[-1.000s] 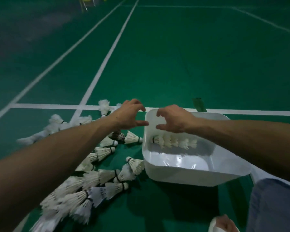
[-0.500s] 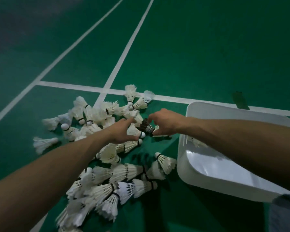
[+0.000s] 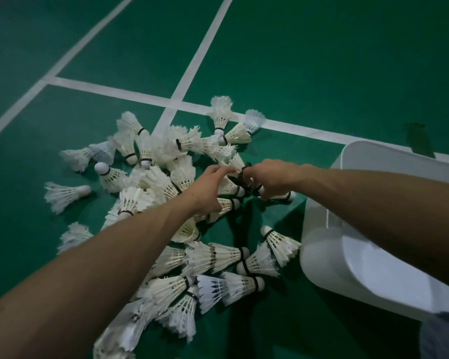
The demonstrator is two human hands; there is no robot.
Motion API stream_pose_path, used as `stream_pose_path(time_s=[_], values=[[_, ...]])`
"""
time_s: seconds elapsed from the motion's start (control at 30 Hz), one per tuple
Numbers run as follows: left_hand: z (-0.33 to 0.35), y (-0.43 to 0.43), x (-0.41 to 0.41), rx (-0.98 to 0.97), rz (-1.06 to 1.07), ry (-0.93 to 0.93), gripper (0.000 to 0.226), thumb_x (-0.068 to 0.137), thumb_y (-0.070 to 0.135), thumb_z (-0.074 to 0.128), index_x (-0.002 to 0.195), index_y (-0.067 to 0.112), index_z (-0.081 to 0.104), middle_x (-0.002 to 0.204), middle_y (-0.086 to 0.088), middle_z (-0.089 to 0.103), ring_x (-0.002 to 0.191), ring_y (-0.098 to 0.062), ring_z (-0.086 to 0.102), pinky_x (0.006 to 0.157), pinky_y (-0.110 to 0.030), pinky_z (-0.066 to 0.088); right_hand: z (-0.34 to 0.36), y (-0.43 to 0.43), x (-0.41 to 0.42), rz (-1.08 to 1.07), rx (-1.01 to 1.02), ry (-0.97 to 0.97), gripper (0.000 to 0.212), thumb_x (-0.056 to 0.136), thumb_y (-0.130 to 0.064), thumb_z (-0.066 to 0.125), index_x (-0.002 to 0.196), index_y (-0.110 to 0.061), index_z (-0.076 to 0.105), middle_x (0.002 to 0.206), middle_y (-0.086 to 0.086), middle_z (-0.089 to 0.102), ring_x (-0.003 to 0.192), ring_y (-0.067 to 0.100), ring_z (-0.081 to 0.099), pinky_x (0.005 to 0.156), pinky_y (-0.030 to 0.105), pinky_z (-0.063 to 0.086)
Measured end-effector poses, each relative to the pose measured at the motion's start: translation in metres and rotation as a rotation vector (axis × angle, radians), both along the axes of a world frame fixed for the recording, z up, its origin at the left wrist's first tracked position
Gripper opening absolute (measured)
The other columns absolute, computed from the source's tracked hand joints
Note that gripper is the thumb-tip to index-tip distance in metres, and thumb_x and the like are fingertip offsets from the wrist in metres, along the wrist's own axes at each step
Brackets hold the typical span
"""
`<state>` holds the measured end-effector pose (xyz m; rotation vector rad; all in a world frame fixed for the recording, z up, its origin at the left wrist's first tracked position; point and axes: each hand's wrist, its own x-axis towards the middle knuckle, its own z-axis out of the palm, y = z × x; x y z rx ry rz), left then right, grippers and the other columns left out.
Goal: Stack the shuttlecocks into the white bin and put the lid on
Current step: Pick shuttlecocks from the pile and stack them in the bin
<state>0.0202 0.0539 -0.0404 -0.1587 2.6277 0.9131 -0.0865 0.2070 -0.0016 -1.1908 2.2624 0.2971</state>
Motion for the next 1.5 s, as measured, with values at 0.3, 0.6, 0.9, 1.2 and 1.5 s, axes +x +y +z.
stream_pose_path(time_s=[0.3,0.6,0.9,1.2,1.5], values=[[0.003,0.001,0.004,-0.003,0.023,-0.069,0.09,0.072,0.001,0.073,0.139,0.042,0.029,0.117,-0.008,0.054,0.089,-0.024,0.064,0.072,-0.038,0.057,-0.001,0.005,0.002,0.028,0.011,0.044,0.039,0.088,-0.002,0.055,0.124,-0.017,0.052,0.086,0.003,0.049,0.076,0.022,0.052,0.063,0.03,0.04],[0.018,0.004,0.01,0.147,0.147,-0.089,0.066,0.074,-0.004,0.073,0.131,0.025,0.056,0.123,-0.001,0.061,0.101,-0.017,0.061,0.075,-0.027,0.054,0.027,0.018,0.002,-0.161,-0.2,0.064,0.046,0.088,-0.004,0.056,0.127,-0.027,0.048,0.09,0.002,0.058,0.07,0.019,0.051,0.053,0.027,0.037],[0.102,0.016,0.021,0.448,0.283,0.04,0.081,0.07,-0.013,0.071,0.138,0.022,0.046,0.141,-0.001,0.046,0.11,-0.018,0.056,0.087,-0.039,0.056,0.097,0.06,0.013,-0.565,-0.586,-0.158,0.039,0.089,0.004,0.054,0.119,-0.018,0.066,0.107,0.005,0.06,0.066,0.022,0.068,0.063,0.033,0.06],[0.183,0.084,0.01,0.438,0.11,0.118,0.087,0.069,-0.012,0.073,0.14,0.03,0.044,0.131,-0.01,0.054,0.098,-0.015,0.061,0.068,-0.031,0.06,0.16,0.162,0.031,-0.83,-0.814,-0.235,0.043,0.083,0.004,0.068,0.12,-0.015,0.056,0.097,0.008,0.058,0.047,0.014,0.064,0.042,0.023,0.048],[0.182,0.178,-0.016,0.419,-0.137,0.109,0.086,0.068,-0.008,0.077,0.139,0.028,0.045,0.141,0.004,0.046,0.107,-0.009,0.058,0.074,-0.027,0.059,0.164,0.274,0.023,-0.993,-0.848,0.004,0.051,0.067,-0.007,0.085,0.115,-0.011,0.067,0.093,0.01,0.065,0.068,0.015,0.056,0.058,0.026,0.049]])
